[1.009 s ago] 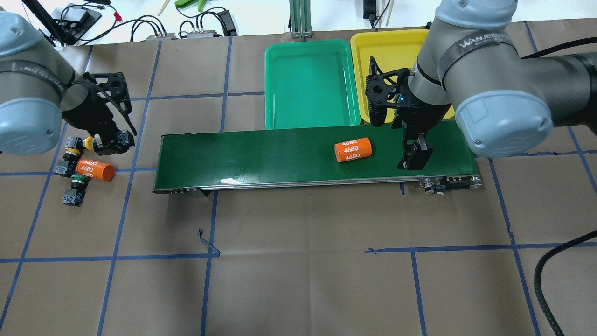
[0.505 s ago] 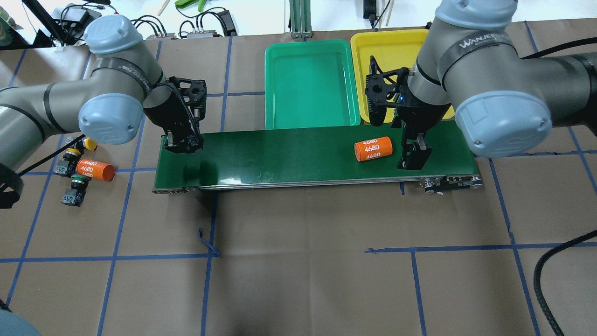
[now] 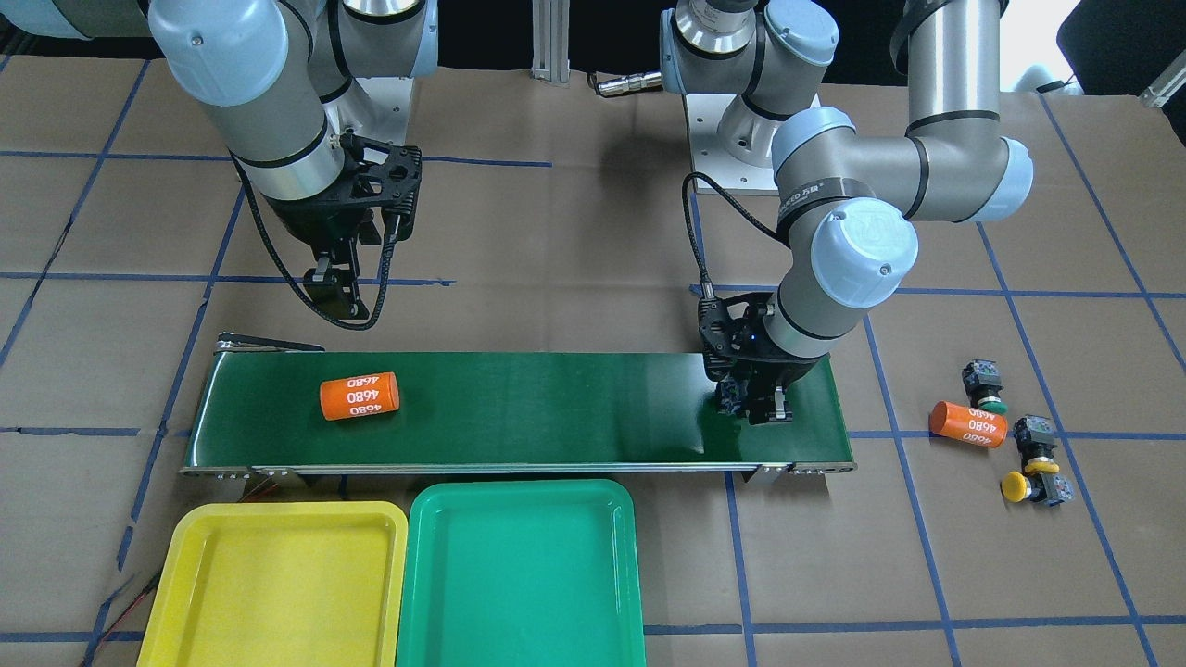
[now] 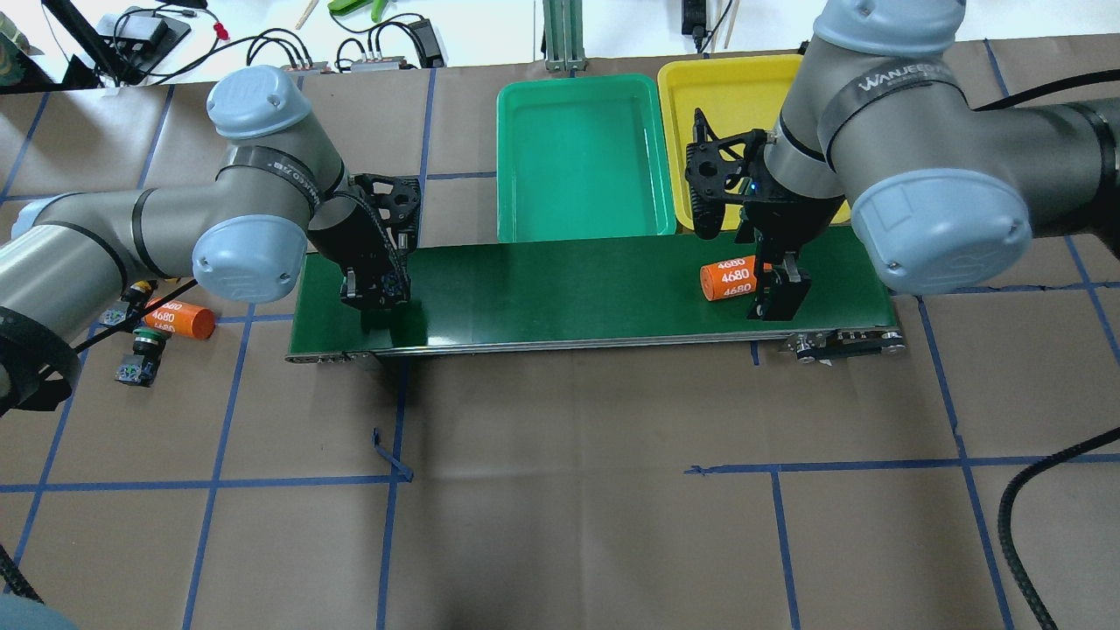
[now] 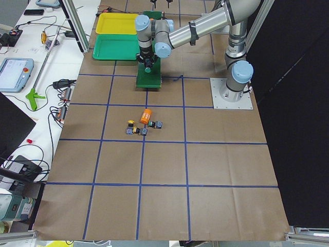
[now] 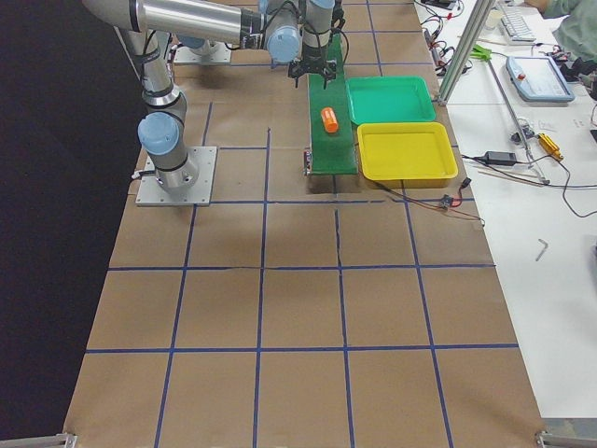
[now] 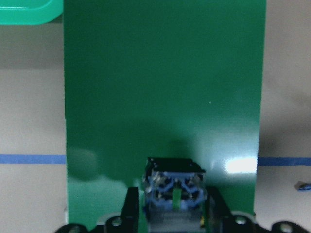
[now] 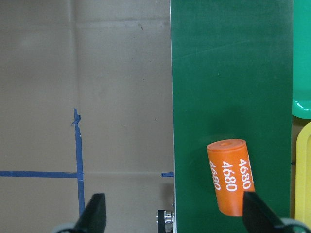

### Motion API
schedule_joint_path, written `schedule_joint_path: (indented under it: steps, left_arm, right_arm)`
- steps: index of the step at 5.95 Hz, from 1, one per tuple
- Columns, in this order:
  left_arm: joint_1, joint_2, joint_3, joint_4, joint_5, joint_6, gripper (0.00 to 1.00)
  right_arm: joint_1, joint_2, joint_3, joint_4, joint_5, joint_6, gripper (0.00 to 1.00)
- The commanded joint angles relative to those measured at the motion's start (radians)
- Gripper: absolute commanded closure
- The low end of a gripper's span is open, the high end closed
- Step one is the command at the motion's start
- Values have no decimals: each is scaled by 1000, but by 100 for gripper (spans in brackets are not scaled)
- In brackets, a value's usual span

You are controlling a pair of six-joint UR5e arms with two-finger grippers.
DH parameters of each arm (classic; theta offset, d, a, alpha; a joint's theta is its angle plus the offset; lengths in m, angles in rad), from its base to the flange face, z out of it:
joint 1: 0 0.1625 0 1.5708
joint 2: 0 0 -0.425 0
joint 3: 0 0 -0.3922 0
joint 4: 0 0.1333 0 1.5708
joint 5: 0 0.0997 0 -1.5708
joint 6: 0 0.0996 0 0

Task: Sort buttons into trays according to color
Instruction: 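Place the green-capped button on the belt with the left gripper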

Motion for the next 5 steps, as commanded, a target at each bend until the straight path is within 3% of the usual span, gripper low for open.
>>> schedule_joint_path:
  steps: [1,5]
  left_arm:
    - [21,29,9,18,8,-12,1]
    - [380,108,2,25,104,-121,2]
  right_arm:
    - [0,3,0,0,8,-4,0]
    - [0,1,2,-3,-2,-1,0]
